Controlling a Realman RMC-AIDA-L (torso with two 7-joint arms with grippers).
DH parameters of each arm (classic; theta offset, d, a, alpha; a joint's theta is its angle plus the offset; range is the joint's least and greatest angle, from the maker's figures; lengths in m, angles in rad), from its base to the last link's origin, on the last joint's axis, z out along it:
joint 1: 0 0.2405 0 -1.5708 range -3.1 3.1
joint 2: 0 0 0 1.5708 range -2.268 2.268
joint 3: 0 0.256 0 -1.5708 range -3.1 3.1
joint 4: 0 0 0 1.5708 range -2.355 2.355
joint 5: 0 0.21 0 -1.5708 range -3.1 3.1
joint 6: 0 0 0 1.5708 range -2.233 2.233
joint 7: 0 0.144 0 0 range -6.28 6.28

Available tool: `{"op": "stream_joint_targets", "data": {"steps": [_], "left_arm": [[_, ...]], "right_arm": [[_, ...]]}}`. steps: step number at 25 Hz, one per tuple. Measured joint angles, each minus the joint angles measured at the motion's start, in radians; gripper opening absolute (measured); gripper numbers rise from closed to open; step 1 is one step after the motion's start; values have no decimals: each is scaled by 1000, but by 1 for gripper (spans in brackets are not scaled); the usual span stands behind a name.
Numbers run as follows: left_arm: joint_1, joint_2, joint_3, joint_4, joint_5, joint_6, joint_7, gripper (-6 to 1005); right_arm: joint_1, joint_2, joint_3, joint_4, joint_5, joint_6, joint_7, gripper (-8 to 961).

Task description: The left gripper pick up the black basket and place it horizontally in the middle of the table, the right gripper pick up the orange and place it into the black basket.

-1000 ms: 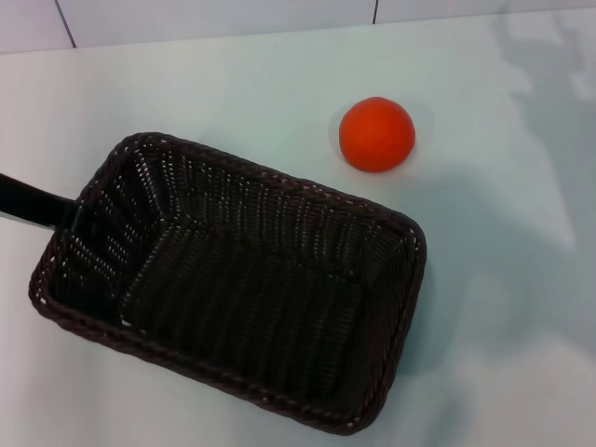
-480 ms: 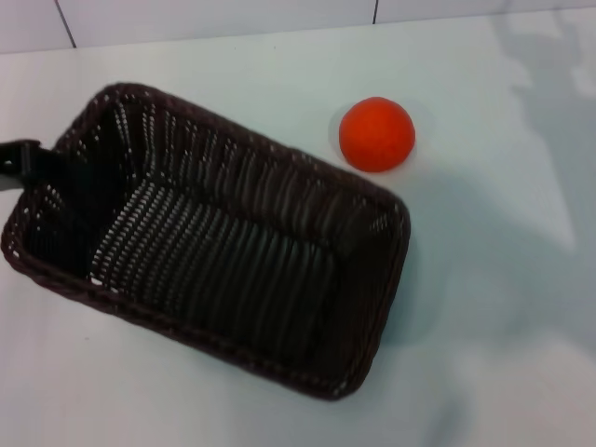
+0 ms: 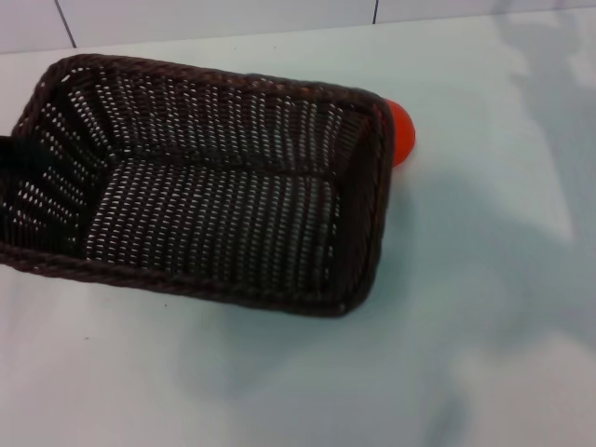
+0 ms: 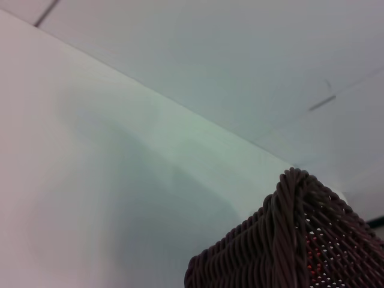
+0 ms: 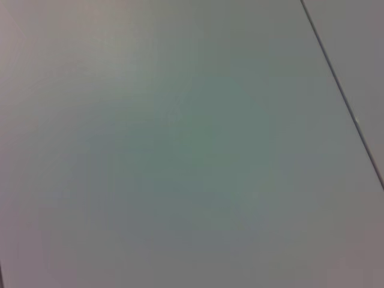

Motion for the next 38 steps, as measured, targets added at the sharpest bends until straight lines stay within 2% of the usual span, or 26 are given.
{"op": "stream_joint_targets", "data": {"steps": [11, 24, 38], "left_arm": [[66, -43, -36, -52, -5, -83, 10, 165], [90, -48, -33, -220, -58, -175, 62, 189], [104, -54, -29, -271, -96, -170, 66, 244]], "right_arm": [[17, -1, -1, -15, 2, 18, 31, 867], [44, -4, -1, -28, 2, 87, 31, 866], [53, -2, 4, -40, 2, 126, 29, 866]]}}
